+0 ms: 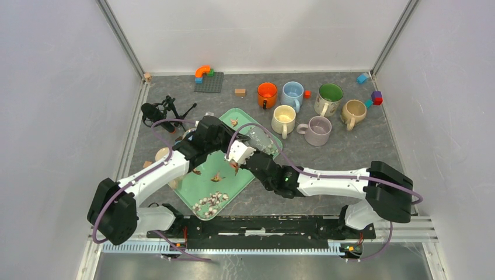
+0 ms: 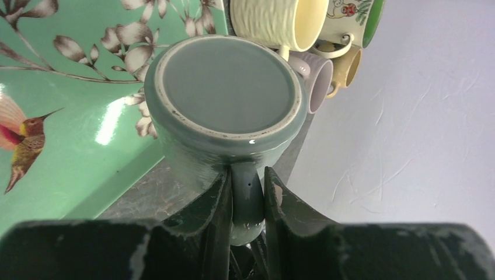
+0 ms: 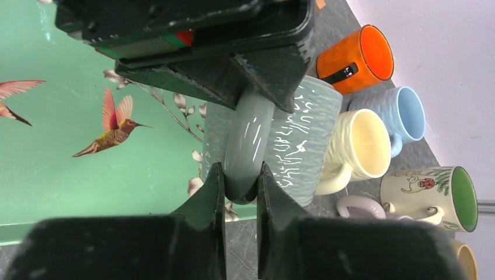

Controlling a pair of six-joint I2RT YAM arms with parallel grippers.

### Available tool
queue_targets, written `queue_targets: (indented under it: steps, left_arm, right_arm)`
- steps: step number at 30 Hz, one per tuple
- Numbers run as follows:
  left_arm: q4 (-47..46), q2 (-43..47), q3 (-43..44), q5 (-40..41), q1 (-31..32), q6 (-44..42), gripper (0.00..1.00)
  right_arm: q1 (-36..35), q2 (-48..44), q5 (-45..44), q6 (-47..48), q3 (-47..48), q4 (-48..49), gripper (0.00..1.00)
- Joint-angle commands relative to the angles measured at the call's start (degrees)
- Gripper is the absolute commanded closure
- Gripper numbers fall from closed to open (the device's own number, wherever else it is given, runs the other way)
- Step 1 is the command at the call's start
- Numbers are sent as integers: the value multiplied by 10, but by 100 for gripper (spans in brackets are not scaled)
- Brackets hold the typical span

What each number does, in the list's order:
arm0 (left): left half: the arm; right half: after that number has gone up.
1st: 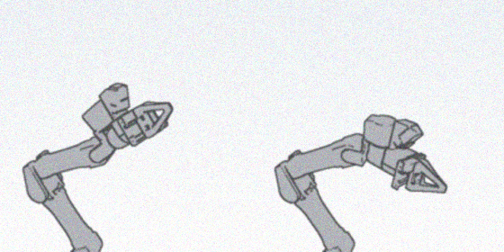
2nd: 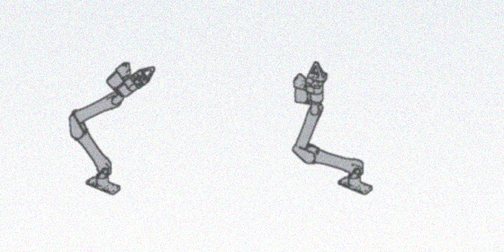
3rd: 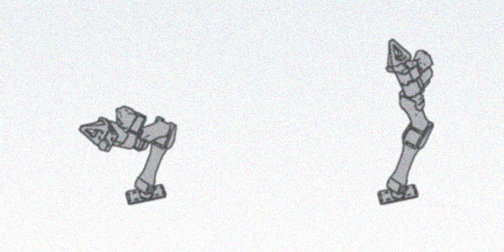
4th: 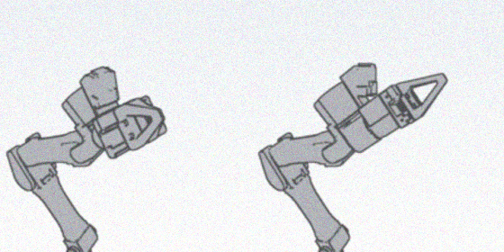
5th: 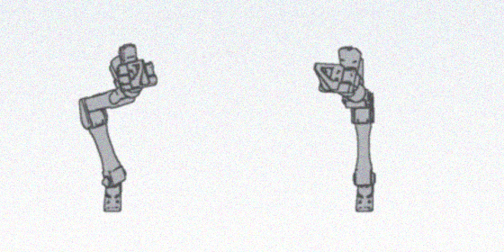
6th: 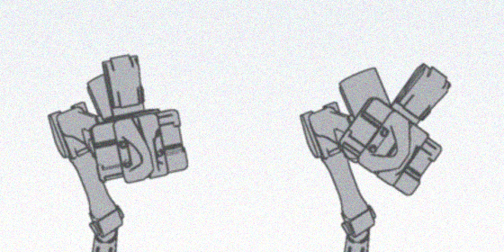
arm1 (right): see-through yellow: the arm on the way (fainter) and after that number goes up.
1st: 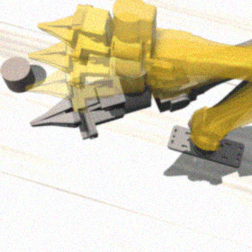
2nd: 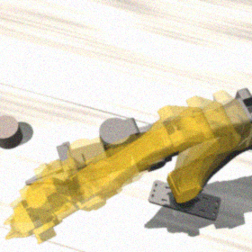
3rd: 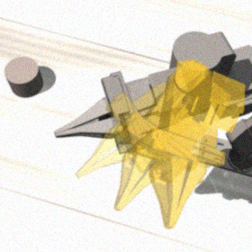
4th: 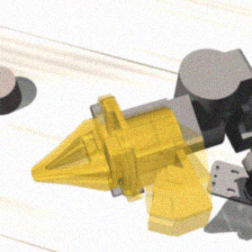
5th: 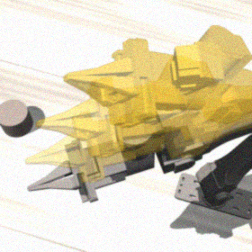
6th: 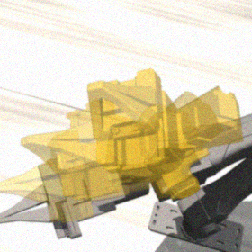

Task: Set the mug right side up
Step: Turn over the cup on the tray.

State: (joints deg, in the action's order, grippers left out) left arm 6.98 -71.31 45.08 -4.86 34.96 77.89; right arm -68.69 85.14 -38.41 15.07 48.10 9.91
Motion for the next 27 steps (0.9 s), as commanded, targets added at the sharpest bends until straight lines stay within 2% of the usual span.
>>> queue_targets:
  steps: [1,3,5,13,16,21,27]
  left_arm:
    - [-52,20,24,-36,1,10,98]
    - [-53,18,26,-39,0,3,98]
    - [-62,17,27,-43,1,-2,91]
    - [-66,11,53,-50,-5,-37,42]
    - [-67,10,60,-55,-14,-48,28]
    - [-62,8,71,-65,-34,-66,15]
    - [-46,9,85,-73,-58,-95,11]
  right_arm:
    - [7,-10,-52,8,16,36,98]
    - [7,-17,-53,8,16,33,100]
    - [7,-25,-54,10,14,31,100]
    - [13,-49,-50,-3,21,1,100]
    - [20,-63,-40,-13,23,-14,100]
    - [38,-93,-15,-36,24,-48,100]
    - [78,-138,37,-70,32,-130,100]
